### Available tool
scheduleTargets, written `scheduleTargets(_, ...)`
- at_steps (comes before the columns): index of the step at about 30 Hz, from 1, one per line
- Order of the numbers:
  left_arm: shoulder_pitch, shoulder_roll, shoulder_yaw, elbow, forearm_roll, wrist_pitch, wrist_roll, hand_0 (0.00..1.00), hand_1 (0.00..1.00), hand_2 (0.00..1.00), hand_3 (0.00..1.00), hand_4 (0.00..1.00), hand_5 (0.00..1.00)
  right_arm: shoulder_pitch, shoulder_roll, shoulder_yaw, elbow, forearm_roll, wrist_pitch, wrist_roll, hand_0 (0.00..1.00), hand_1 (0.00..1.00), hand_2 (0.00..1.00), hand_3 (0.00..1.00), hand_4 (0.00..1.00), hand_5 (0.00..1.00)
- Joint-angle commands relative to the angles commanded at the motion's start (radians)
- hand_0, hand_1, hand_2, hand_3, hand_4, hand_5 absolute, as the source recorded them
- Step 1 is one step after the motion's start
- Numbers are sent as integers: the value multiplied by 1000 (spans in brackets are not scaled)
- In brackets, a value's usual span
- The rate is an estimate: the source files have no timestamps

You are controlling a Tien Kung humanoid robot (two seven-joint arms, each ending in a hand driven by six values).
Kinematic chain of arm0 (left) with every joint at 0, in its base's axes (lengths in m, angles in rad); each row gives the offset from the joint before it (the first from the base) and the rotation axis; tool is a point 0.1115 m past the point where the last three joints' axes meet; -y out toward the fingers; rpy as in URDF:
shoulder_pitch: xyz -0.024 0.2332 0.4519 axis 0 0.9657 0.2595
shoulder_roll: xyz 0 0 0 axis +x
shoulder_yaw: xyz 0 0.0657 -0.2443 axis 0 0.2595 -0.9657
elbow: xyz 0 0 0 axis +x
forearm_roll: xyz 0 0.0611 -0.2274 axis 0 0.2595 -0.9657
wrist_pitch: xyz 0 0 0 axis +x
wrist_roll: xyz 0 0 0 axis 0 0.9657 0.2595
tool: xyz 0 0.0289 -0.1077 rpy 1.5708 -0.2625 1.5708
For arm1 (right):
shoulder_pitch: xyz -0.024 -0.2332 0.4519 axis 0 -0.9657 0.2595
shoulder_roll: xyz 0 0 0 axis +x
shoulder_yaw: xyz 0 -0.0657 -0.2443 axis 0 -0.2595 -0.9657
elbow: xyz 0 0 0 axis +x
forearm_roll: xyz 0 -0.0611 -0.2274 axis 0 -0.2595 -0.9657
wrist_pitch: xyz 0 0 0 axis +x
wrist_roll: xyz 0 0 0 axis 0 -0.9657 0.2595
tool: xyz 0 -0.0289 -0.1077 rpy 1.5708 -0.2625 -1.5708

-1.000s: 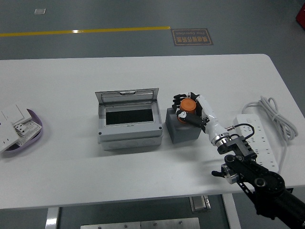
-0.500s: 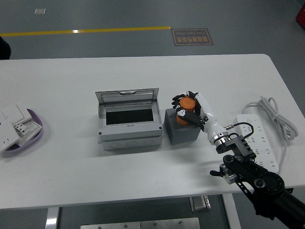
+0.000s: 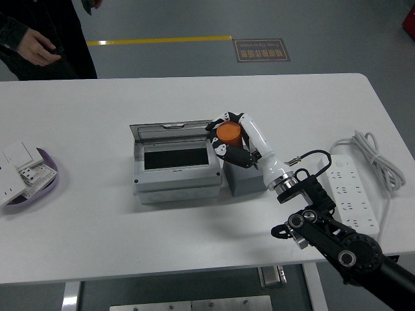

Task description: Pick up the cylinder from the cube,place it in the box,flap close box

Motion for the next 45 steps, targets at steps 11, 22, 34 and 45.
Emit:
scheduleTargets(11, 2, 3, 0, 0, 1, 0, 3, 590, 610, 606, 623, 631, 166, 123, 75, -99, 3, -345, 151, -235, 68, 211, 291, 223, 2, 2)
scheduleTargets(22, 0, 8, -2, 0, 5, 0, 8, 590, 610, 605, 623, 633, 168, 233, 138, -165, -92, -624, 188, -399, 62, 225, 304, 244, 2, 2)
scheduleTargets(34, -2, 9, -1, 0, 7, -1, 9, 590, 610, 604, 623, 633, 168, 259, 156, -163, -176, -710, 156, -406, 133, 268, 327, 266, 2, 2)
scheduleTargets(45, -4, 11, -4, 0, 13, -2, 8, 590, 610, 605, 623, 633, 169, 261, 162, -181, -205, -711, 120, -404, 705, 624, 587, 593, 497, 2)
